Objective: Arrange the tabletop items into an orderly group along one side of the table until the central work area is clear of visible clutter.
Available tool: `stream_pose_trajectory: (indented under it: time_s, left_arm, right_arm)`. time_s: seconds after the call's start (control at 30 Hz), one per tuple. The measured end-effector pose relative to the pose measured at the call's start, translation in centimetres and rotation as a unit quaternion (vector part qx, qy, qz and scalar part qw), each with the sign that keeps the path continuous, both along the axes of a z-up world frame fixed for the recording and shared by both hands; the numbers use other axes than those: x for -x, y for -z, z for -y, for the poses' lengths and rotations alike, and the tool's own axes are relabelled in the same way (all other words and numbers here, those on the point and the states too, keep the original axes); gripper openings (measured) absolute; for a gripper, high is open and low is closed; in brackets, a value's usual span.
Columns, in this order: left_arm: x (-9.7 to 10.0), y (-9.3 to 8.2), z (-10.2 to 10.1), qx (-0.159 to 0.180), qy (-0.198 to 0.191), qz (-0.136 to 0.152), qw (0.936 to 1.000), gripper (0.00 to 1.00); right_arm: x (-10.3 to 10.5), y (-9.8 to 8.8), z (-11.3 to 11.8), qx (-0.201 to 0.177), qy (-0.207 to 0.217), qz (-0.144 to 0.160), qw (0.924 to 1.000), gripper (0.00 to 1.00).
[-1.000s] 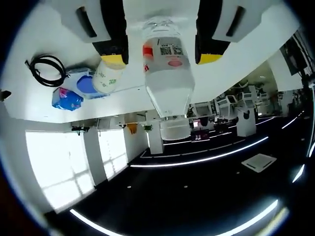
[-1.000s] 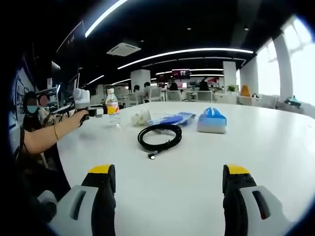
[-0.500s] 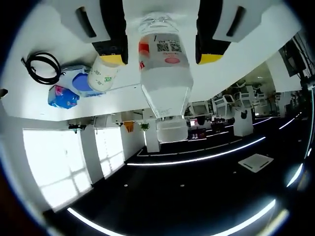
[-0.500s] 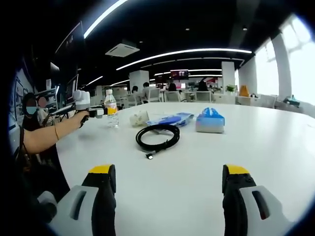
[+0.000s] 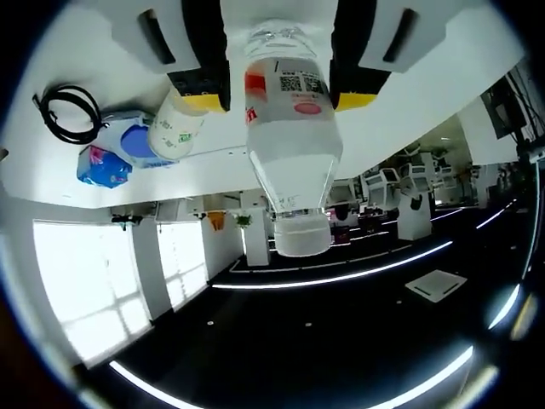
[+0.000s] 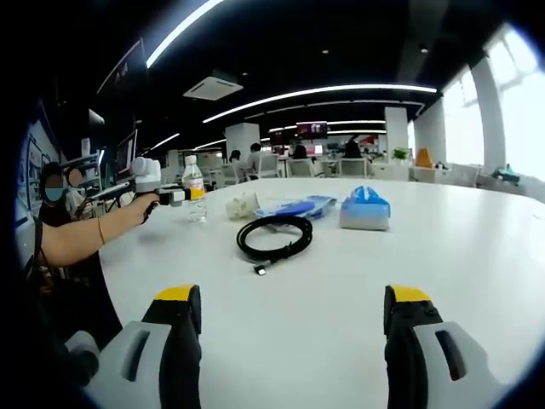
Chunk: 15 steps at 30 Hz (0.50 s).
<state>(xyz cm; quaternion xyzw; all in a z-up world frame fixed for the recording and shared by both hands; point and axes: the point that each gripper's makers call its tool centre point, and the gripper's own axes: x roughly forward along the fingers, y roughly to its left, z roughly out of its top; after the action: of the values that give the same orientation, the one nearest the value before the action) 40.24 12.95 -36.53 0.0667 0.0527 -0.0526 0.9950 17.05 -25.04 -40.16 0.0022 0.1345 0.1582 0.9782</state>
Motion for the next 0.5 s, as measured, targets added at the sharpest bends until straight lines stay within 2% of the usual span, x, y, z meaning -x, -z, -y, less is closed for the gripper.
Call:
stream_pose_trajectory:
  time_s: [0.27,0.5]
  left_arm:
    - [-0.17,0.07,-0.27,0.000,0.004,0.000,1.0000,0.38]
    - [-0.14,0.04,-0.29,0.015,0.007,-0.001,0.9999,0.36]
  right_arm:
    - [0.06,-0.12,0.34,-0.001,0.004,0.004,1.0000,0.85]
    - [0.15,-0.08,0.66,-0.001,0.007,0.004,1.0000,0.85]
